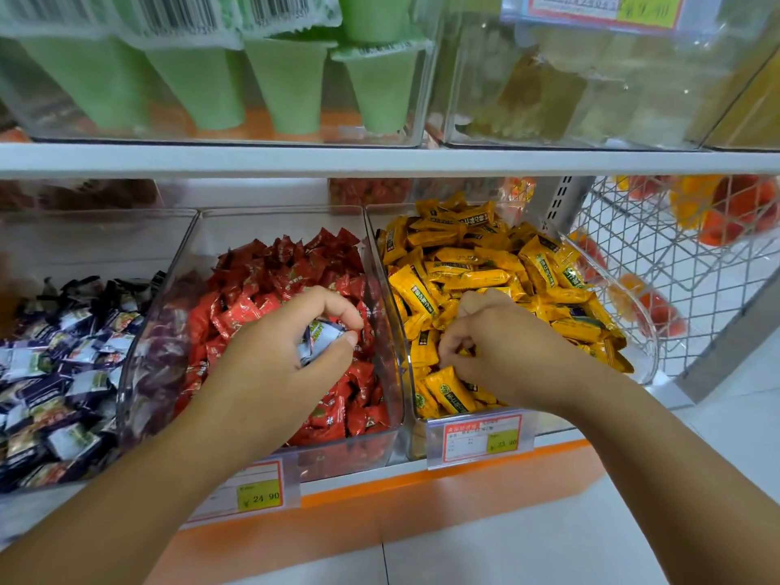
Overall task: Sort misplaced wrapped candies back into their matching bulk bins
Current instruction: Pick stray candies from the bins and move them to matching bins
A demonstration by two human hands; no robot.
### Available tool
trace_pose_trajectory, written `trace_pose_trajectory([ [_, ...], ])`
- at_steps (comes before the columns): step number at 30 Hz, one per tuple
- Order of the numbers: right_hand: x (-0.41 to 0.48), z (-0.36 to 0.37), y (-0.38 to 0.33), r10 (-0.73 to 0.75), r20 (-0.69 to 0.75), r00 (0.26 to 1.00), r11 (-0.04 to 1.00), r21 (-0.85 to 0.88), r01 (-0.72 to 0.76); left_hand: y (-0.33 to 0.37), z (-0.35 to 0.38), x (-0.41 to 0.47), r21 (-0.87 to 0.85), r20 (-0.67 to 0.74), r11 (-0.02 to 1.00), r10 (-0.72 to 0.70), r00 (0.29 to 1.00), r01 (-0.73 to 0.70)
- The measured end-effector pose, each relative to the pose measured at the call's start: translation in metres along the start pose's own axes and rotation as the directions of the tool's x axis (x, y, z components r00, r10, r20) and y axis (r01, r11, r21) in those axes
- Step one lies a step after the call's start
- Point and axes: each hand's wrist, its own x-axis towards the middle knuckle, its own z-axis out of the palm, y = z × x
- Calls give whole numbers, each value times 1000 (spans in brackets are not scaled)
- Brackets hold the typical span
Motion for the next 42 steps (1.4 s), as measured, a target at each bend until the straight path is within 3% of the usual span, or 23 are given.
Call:
trace_pose_trajectory([
  [4, -4, -3, 5, -16, 1, 1000, 997, 82, 16, -1, 3, 2, -16, 16, 1000, -13, 1000, 13],
  [7, 0, -5, 1, -3, 53, 999, 1000, -14, 4, -1, 5, 2, -29, 25, 999, -20, 999, 20],
  [14, 4, 7, 0, -21, -46, 999, 1000, -2, 21, 2, 7, 2, -31, 32, 999, -23, 999, 24],
  [20, -7, 4, 17, 7, -119, 993, 945, 325, 32, 2, 4, 3, -37, 15, 999, -27, 1000, 28],
  [25, -10, -3, 20, 81, -173, 982, 868, 496, 16, 2, 2, 3, -17, 12, 999, -32, 999, 33],
  [28, -7, -3, 13, 131, -305, 943, 821, 567, 69, 1, 0, 1, -30, 11, 999, -36, 999, 36],
  [33, 9, -1, -20, 227, -542, 809, 704, 665, 248, 0, -7, -4, -53, -8, 998, -39, 999, 38],
  [35, 19, -1, -33, 190, -565, 803, 693, 657, 298, -1, -10, -5, -50, -27, 998, -26, 999, 24],
  [37, 29, -3, -37, 113, -520, 847, 714, 636, 295, -2, -12, -5, -57, -50, 998, -18, 999, 15],
  [40, 40, -7, -21, 75, -509, 858, 879, 440, 184, -4, -14, -4, -83, -57, 996, -12, 998, 7],
  [42, 45, -5, -10, 24, -412, 911, 971, 228, 78, -5, -13, -3, -75, -48, 997, -14, 999, 10],
])
